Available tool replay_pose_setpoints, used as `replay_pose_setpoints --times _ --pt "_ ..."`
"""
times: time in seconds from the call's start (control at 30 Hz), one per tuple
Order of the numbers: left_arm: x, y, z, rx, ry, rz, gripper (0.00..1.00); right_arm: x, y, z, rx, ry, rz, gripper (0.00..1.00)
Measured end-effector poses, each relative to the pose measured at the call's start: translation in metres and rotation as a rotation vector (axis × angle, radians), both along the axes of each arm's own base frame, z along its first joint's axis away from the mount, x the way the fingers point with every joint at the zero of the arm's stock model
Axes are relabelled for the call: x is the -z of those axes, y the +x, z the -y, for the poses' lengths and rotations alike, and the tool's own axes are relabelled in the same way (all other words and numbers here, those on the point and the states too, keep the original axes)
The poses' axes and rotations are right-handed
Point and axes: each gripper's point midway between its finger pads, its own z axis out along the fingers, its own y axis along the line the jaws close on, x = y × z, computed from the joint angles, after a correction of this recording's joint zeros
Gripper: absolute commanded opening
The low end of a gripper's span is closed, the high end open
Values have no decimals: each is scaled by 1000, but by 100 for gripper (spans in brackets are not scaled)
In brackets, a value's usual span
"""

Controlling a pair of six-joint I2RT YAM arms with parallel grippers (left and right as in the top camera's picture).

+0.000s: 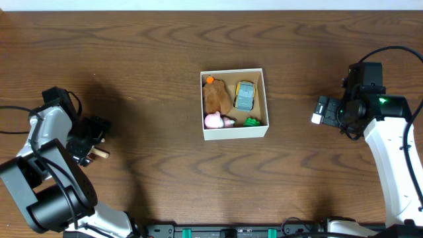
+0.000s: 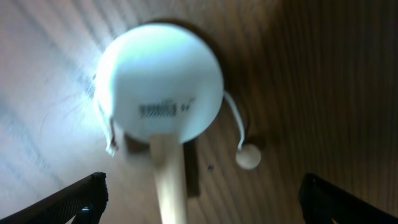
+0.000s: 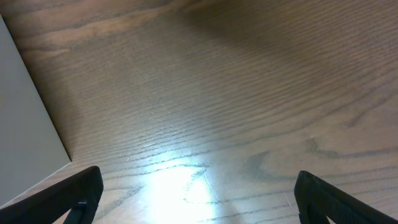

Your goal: Pack container

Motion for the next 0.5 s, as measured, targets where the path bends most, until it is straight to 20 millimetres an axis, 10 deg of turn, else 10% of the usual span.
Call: replay_pose_setpoints --times 0.5 --pt "9 4 -2 37 17 33 98 0 -1 0 0 0 -5 99"
